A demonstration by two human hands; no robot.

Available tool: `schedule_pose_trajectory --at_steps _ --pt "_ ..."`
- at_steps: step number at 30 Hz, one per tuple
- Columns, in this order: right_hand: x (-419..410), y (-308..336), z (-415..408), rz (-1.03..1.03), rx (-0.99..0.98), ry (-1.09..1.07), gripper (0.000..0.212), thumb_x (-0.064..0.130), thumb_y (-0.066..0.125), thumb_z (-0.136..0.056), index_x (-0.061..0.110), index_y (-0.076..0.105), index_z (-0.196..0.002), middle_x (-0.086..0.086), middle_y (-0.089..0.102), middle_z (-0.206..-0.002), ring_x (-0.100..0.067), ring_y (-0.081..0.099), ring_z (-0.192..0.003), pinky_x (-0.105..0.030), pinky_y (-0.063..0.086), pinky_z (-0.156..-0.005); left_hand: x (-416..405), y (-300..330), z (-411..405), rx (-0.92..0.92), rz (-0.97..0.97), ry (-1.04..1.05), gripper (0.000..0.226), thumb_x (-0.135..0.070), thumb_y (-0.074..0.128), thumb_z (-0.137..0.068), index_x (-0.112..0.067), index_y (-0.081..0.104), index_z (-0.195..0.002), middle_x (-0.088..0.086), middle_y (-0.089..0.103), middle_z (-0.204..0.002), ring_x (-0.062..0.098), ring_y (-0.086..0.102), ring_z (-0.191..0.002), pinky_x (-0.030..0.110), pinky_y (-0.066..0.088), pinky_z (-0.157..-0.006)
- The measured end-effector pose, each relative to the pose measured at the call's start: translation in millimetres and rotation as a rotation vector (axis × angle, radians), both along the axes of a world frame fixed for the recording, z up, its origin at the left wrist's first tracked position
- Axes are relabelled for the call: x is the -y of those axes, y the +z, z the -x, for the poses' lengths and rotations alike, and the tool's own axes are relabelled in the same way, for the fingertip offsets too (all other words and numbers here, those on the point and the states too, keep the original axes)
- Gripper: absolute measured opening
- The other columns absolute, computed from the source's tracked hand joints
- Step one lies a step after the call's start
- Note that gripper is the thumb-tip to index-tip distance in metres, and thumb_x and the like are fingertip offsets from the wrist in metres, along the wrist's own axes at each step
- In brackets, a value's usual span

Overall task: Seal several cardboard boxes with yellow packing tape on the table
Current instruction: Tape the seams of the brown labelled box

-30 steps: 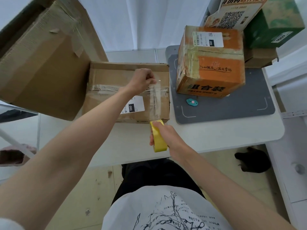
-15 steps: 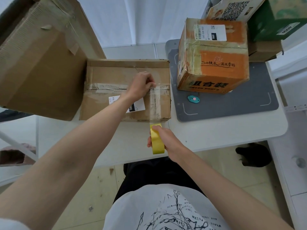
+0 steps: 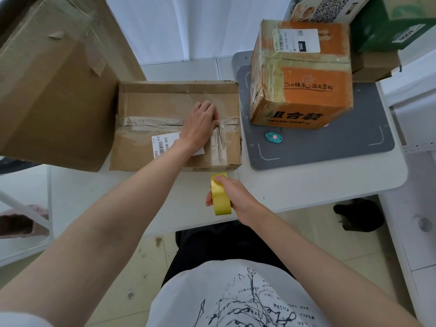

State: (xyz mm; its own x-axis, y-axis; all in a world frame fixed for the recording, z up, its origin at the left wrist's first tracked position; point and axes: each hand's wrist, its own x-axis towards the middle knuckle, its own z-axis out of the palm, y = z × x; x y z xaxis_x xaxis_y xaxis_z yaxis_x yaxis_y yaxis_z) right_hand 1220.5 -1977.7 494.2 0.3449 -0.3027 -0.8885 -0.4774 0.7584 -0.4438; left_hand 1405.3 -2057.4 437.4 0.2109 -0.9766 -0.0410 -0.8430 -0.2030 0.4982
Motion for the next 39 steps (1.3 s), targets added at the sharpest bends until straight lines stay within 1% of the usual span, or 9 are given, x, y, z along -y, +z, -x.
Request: schedule_pose_trajectory --at_steps 5,10,14,19,23,28,32,35,39 --pt "-3.1 -8.4 0.2 0.006 0.040 -0.002 0.044 0.035 0.041 -0.104 0.001 0.050 -0.131 -0.012 0.074 -0.086 -0.018 0.071 -0.075 -0.033 0.052 -0.077 4.1 10.1 -20.4 0.100 -0.035 0.034 0.049 -0.042 0.076 -0.085 -0.013 0.053 -0.117 0.012 0.048 -0.121 0.028 0.050 -0.104 0.042 0.047 -0.085" --pt "-2.5 -16.9 1.3 0.001 0.053 -0.002 0.043 0.032 0.041 -0.104 0.000 0.052 -0.130 -0.011 0.075 -0.085 -0.018 0.071 -0.077 -0.031 0.052 -0.077 -30.7 11.5 -7.9 0.131 0.154 -0.326 0.040 -0.034 0.038 -0.108 -0.009 0.057 -0.133 0.012 0.057 -0.135 0.027 0.056 -0.120 0.044 0.050 -0.098" --pt "-1.8 -20.9 1.5 0.000 0.059 -0.015 0.039 0.031 0.042 -0.104 0.001 0.056 -0.124 -0.014 0.076 -0.092 -0.020 0.072 -0.083 -0.030 0.053 -0.078 -61.0 -7.8 -7.9 0.159 -0.125 -0.533 0.066 -0.053 0.016 -0.108 -0.017 0.012 -0.162 0.002 0.008 -0.170 0.014 0.003 -0.157 0.037 0.006 -0.128" --pt "-0.5 -29.1 -2.1 0.005 0.056 -0.064 0.031 0.030 0.047 -0.103 0.011 0.054 -0.126 -0.012 0.078 -0.104 -0.023 0.072 -0.099 -0.028 0.054 -0.079 -56.7 -1.0 -10.2 0.223 -0.242 -0.571 0.080 -0.069 0.010 -0.100 -0.020 -0.007 -0.162 -0.001 -0.011 -0.169 0.012 -0.011 -0.155 0.040 0.000 -0.128" --pt "-3.4 -43.0 2.6 0.091 -0.030 -0.041 0.032 0.037 0.059 -0.096 0.018 0.059 -0.122 -0.011 0.073 -0.117 -0.022 0.067 -0.103 -0.032 0.052 -0.084 -79.0 7.8 -9.7 0.145 -0.152 -0.408 0.081 -0.067 0.023 -0.102 -0.021 -0.005 -0.162 -0.001 -0.011 -0.170 0.015 -0.011 -0.156 0.045 -0.001 -0.127" --pt "5.8 -50.2 15.5 0.251 -0.149 -0.186 0.038 0.050 0.059 -0.092 0.017 0.055 -0.109 -0.008 0.066 -0.112 -0.023 0.063 -0.103 -0.042 0.050 -0.099 -143.0 11.9 -61.0 0.056 -0.040 0.117 0.098 -0.077 0.047 -0.088 -0.022 0.014 -0.163 -0.001 0.000 -0.171 0.020 -0.005 -0.157 0.048 -0.006 -0.126" --pt "21.7 -44.5 15.0 0.462 -0.129 -0.265 0.038 0.036 0.065 -0.093 0.021 0.042 -0.121 -0.002 0.052 -0.125 -0.017 0.054 -0.110 -0.036 0.047 -0.095 -185.9 11.7 -90.9 0.017 -0.058 0.322 0.117 -0.086 0.065 -0.066 -0.029 0.024 -0.160 -0.001 0.007 -0.170 0.028 0.000 -0.156 0.054 0.002 -0.124" --pt "29.6 -38.0 9.5 0.442 -0.010 -0.229 0.057 0.023 0.062 -0.096 0.025 0.033 -0.145 0.003 0.050 -0.138 -0.011 0.053 -0.119 -0.028 0.046 -0.089 -194.3 12.9 -97.7 -0.177 -0.069 0.357 0.126 -0.068 0.087 -0.055 -0.032 0.025 -0.159 -0.002 0.002 -0.169 0.026 0.007 -0.156 0.055 0.018 -0.124" --pt "32.4 -35.9 8.9 0.450 0.006 -0.138 0.084 0.011 0.065 -0.091 0.029 0.018 -0.157 0.000 0.052 -0.140 -0.016 0.055 -0.122 -0.041 0.048 -0.104 -190.6 18.9 -100.7 -0.196 -0.085 0.374 0.114 -0.037 0.098 -0.056 -0.028 0.040 -0.154 0.002 0.010 -0.169 0.022 0.019 -0.153 0.046 0.026 -0.123"
